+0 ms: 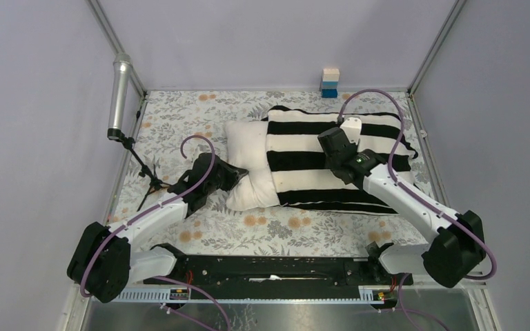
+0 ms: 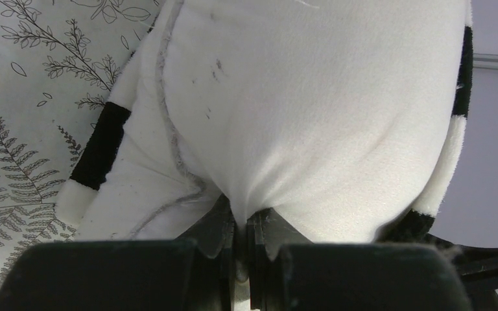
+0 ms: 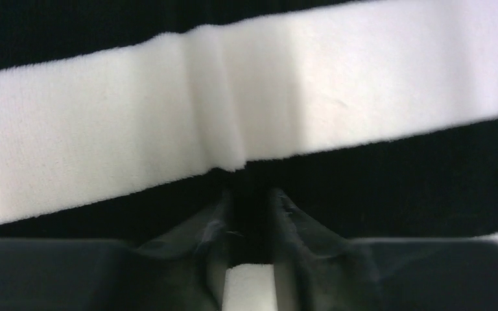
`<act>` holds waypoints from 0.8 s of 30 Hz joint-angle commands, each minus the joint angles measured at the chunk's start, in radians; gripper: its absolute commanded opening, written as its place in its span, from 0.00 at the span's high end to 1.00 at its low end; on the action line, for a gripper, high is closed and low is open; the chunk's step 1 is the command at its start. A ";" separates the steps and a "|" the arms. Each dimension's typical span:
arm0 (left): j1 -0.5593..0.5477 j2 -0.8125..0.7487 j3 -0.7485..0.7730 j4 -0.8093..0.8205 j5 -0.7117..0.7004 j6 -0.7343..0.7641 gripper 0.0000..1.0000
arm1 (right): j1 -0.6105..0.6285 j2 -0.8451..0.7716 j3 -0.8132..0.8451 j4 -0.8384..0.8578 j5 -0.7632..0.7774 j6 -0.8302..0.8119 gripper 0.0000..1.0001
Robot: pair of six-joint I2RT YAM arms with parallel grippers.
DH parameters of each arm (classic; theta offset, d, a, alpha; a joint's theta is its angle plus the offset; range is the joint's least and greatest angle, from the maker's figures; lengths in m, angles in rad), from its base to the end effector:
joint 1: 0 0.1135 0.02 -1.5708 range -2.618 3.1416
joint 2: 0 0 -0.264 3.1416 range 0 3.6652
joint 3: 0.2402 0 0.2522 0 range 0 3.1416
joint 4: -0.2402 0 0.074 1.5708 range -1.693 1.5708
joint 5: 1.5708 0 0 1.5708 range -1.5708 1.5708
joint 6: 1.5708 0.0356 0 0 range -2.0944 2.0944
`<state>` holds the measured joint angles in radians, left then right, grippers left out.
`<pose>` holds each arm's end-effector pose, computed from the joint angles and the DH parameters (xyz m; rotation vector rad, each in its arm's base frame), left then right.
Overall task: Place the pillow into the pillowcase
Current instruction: Stuff the pillow into the pillowcase.
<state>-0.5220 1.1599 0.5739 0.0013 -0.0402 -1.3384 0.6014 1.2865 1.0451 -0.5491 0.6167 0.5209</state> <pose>0.2115 -0.1200 0.2096 -0.9526 2.1389 -0.9805 0.2348 0.1362 0.2934 0.1970 2.1825 -0.1104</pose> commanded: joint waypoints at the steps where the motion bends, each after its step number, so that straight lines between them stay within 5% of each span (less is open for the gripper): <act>1: 0.027 -0.002 0.009 -0.052 -0.055 0.021 1.00 | -0.013 0.034 0.051 0.058 0.006 -0.028 0.82; 3: 0.027 -0.007 0.005 -0.054 -0.058 0.021 1.00 | -0.014 0.027 0.072 0.047 0.021 -0.033 1.00; 13: 0.057 -0.031 -0.006 -0.070 -0.069 0.040 1.00 | -0.038 -0.061 0.170 -0.033 -0.023 -0.064 1.00; 24: 0.094 -0.021 0.021 -0.099 -0.030 0.130 1.00 | -0.062 -0.094 0.063 0.009 -0.080 -0.056 1.00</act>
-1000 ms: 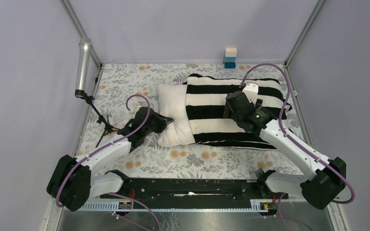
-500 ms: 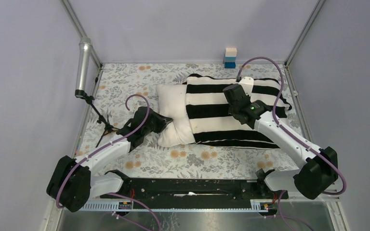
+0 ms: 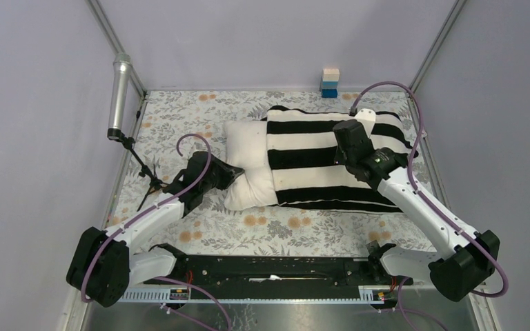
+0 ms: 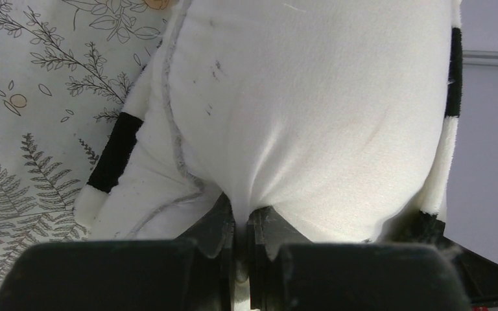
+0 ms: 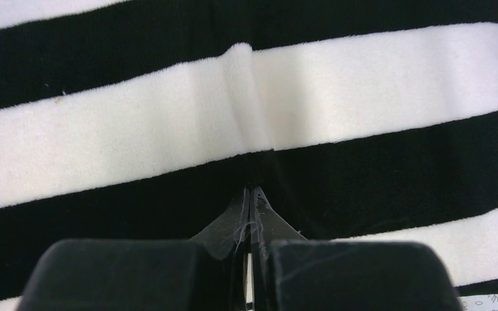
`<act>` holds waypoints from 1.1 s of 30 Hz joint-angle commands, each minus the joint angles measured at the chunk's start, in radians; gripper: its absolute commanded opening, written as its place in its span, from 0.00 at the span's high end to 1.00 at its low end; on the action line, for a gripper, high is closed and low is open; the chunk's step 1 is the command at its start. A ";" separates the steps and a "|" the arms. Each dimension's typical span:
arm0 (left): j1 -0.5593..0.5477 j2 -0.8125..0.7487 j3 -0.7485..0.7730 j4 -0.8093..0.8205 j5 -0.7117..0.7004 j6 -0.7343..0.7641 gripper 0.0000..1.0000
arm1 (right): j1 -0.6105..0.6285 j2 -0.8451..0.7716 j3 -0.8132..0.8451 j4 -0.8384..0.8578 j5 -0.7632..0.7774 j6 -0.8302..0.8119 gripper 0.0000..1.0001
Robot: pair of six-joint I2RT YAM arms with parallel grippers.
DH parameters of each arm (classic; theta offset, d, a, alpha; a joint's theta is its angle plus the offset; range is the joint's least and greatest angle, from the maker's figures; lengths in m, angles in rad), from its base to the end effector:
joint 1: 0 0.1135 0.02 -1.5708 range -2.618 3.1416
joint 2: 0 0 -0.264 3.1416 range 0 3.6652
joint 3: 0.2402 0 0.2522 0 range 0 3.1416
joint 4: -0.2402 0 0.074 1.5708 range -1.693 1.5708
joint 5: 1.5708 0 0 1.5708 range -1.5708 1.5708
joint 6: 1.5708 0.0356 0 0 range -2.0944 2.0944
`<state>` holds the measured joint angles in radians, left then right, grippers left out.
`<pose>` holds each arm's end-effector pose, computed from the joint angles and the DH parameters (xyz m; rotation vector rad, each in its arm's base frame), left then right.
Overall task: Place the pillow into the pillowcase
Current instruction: Stuff the pillow into the pillowcase.
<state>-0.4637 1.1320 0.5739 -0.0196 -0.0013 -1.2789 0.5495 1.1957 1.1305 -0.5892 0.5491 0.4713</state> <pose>0.2140 -0.1070 0.2138 -0.9226 2.1348 -0.9632 0.2267 0.1170 0.3395 0.2091 2.1064 -0.0101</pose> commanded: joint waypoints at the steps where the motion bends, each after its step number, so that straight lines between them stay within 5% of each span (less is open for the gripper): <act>1: 0.036 0.011 0.029 -0.086 -0.067 0.084 1.00 | -0.010 0.001 -0.030 0.063 -0.012 -0.007 1.00; 6: 0.036 0.060 0.082 -0.119 -0.014 0.168 1.00 | -0.011 0.026 -0.012 0.071 -0.029 -0.010 1.00; 7: 0.036 0.066 0.083 -0.120 -0.010 0.168 1.00 | -0.010 0.022 -0.009 0.069 -0.027 -0.012 0.92; 10: 0.036 0.065 0.069 -0.107 -0.005 0.163 1.00 | -0.010 -0.001 -0.013 0.077 -0.007 -0.022 0.42; 12: 0.036 0.064 0.067 -0.105 -0.004 0.160 1.00 | -0.010 -0.005 -0.015 0.069 0.018 -0.028 0.31; 21: 0.036 0.077 0.074 -0.104 -0.003 0.164 1.00 | -0.021 0.048 -0.021 0.098 0.018 -0.063 0.22; 26: 0.036 0.085 0.074 -0.098 0.008 0.165 1.00 | -0.088 0.032 -0.069 0.131 -0.064 -0.066 0.27; 29: 0.036 0.089 0.065 -0.091 0.024 0.163 1.00 | -0.097 0.028 -0.092 0.148 -0.122 -0.046 0.50; 33: 0.034 0.092 0.057 -0.084 0.031 0.160 1.00 | -0.098 0.040 -0.081 0.153 -0.182 -0.019 0.97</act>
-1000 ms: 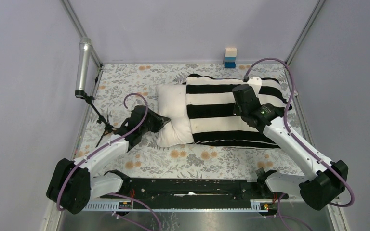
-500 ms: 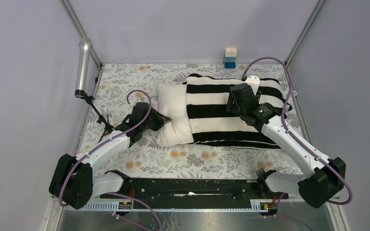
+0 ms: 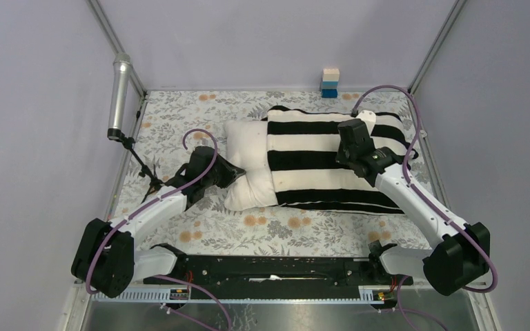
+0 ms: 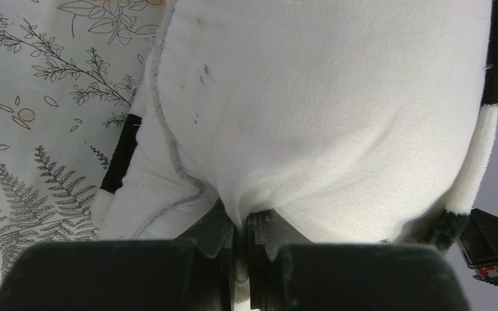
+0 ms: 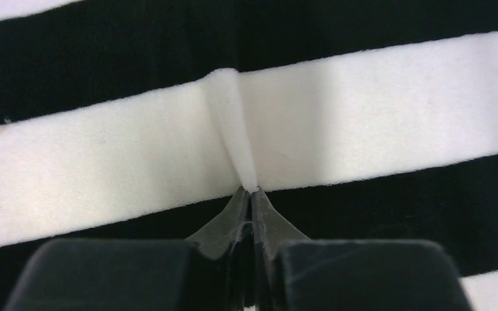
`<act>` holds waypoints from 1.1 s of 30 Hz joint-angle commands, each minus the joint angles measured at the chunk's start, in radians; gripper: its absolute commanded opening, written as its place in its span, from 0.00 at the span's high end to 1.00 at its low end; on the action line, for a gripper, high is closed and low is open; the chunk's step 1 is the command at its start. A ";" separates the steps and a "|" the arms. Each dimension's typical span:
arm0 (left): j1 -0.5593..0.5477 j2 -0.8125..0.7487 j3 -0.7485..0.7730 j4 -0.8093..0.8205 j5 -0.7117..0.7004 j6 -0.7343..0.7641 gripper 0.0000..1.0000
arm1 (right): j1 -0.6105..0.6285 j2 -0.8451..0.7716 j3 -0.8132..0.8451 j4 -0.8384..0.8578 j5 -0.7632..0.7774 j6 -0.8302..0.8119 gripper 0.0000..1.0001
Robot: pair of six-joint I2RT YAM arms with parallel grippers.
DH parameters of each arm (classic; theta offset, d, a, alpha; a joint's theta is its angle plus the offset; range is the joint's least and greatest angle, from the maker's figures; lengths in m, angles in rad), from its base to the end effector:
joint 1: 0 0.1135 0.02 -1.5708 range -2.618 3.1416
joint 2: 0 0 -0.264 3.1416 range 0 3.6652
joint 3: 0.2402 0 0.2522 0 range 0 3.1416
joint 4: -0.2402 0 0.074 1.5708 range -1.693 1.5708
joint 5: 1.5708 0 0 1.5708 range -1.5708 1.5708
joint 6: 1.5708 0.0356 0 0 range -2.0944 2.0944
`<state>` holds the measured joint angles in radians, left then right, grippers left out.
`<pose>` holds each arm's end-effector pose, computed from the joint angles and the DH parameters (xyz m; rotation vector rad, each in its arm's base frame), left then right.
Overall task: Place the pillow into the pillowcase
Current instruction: Stuff the pillow into the pillowcase.
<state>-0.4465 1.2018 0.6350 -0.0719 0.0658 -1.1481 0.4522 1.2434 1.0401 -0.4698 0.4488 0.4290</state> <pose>0.2259 -0.1107 0.2135 -0.7804 2.2474 -0.9108 0.2497 0.1041 0.3067 0.2118 2.1568 -0.0022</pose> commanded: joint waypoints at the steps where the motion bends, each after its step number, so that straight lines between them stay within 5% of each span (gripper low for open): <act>1: 0.017 0.021 -0.007 -0.028 -0.035 0.028 1.00 | 0.000 -0.005 0.021 0.038 -0.108 0.032 1.00; 5: -0.019 0.019 -0.008 0.000 -0.031 -0.007 1.00 | 0.065 0.034 0.105 0.065 -0.180 0.078 1.00; 11: -0.192 0.075 0.107 0.068 -0.063 -0.097 1.00 | 0.367 0.253 0.373 0.089 -0.214 0.095 1.00; 19: -0.199 0.023 0.194 0.141 -0.078 -0.182 1.00 | 0.350 0.296 0.338 0.132 -0.269 0.082 1.00; 25: -0.283 -0.082 0.277 0.166 -0.227 -0.063 1.00 | 0.308 0.355 0.322 0.125 -0.241 0.083 1.00; 30: -0.275 0.027 0.244 0.019 -0.246 -0.068 1.00 | 0.275 0.402 0.568 0.050 -0.274 0.029 1.00; 33: -0.202 0.158 0.132 0.100 -0.165 -0.123 1.00 | 0.321 0.429 0.736 -0.011 -0.309 0.015 1.00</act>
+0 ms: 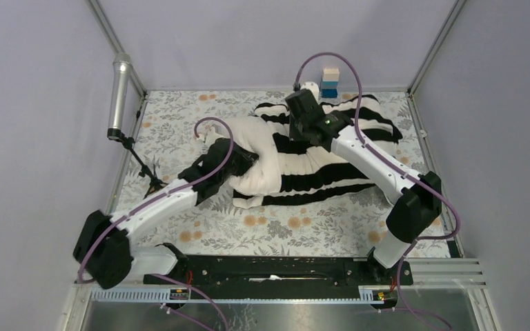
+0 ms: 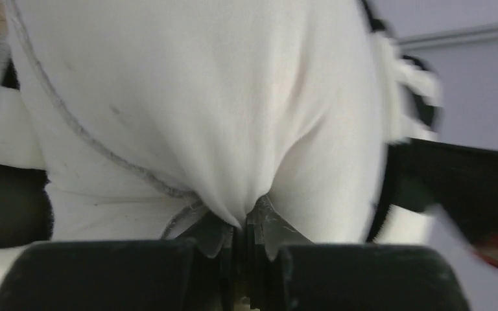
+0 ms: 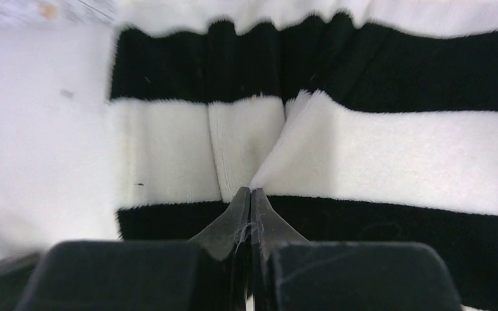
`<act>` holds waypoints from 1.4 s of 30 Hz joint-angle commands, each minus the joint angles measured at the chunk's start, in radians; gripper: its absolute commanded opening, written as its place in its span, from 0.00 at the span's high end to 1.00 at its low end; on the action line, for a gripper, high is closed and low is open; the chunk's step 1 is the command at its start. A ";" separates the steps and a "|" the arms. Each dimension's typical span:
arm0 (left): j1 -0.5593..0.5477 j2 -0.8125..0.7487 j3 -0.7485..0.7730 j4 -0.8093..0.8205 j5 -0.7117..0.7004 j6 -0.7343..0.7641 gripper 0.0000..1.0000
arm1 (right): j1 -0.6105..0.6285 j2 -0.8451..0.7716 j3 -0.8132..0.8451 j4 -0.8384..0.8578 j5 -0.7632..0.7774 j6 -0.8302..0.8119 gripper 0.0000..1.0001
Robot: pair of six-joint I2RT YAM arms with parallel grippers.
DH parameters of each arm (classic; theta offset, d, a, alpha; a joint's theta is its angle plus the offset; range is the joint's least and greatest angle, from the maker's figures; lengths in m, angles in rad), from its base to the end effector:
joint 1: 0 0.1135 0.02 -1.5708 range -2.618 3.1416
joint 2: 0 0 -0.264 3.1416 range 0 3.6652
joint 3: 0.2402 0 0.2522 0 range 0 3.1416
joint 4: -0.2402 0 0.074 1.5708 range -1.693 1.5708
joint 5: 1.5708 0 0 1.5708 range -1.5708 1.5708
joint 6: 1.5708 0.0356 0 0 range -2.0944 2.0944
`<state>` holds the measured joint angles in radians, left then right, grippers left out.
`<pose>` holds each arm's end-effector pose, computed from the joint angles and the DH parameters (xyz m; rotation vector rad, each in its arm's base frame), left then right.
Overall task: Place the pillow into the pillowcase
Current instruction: Stuff the pillow into the pillowcase.
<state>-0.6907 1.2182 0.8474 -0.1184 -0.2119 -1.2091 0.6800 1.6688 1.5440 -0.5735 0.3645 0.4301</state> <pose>0.2167 -0.1694 0.2773 -0.6951 2.0768 -0.9323 0.3023 0.2281 0.3363 -0.0872 2.2206 0.1972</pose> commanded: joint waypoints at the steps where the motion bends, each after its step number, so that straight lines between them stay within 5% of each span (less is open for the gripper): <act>1: 0.064 0.191 -0.096 0.161 0.116 -0.067 1.00 | 0.124 0.006 0.261 0.085 -0.228 0.012 1.00; 5: 0.092 0.307 -0.070 0.160 0.142 -0.052 1.00 | 0.175 -0.021 0.163 0.127 -0.260 0.055 1.00; 12: -0.001 0.017 0.036 0.054 0.087 -0.055 1.00 | 0.001 0.045 -0.192 0.289 -0.296 0.111 1.00; 16: -0.010 -0.038 0.074 0.036 0.010 -0.058 1.00 | 0.008 0.041 -0.186 0.280 -0.298 0.105 1.00; 21: -0.012 0.163 0.034 0.021 0.051 -0.040 1.00 | 0.027 -0.021 -0.032 0.189 -0.229 0.042 1.00; 28: 0.012 0.195 -0.041 -0.033 -0.040 -0.009 1.00 | 0.011 -0.038 -0.009 0.150 -0.147 -0.001 0.99; 34: 0.150 0.185 -0.058 -0.023 0.114 -0.068 1.00 | 0.003 -0.278 -0.288 0.273 -0.023 -0.008 0.18; 36: 0.197 0.191 -0.057 -0.008 0.189 -0.088 1.00 | 0.003 -0.373 -0.412 0.342 0.001 -0.006 0.10; 42: 0.253 0.181 -0.011 -0.038 0.265 -0.091 1.00 | -0.062 -0.550 -0.777 0.527 0.030 0.050 0.13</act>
<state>-0.4694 1.4006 0.8078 -0.1417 0.0174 -1.2881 0.6712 1.1732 0.9409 -0.2077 0.3470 0.4347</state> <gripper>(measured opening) 0.057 0.901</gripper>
